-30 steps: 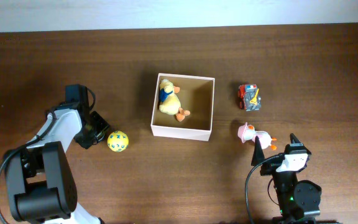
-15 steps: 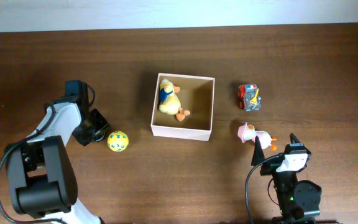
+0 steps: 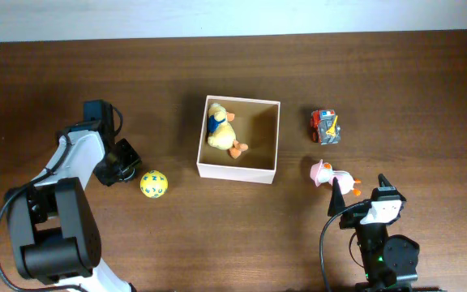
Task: Pack container
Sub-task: 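Lift the black puck with the left gripper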
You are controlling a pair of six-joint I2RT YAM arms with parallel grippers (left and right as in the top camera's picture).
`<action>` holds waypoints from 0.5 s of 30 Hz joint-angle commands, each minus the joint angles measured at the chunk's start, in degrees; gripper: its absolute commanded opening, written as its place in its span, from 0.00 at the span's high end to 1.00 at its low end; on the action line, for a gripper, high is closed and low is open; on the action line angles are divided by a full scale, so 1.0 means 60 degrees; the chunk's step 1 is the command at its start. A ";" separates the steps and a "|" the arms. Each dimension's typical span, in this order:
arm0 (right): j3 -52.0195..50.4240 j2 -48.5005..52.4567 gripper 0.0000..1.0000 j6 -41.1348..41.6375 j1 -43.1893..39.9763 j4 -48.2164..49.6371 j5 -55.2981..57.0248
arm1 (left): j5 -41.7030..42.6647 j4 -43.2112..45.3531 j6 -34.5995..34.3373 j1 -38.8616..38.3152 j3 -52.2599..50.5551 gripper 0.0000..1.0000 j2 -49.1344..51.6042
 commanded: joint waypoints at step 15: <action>-0.0047 -0.0073 0.01 0.0036 -0.0018 -0.0073 0.0084 | 0.0153 -0.1512 0.1217 -0.0736 0.3938 0.52 0.0084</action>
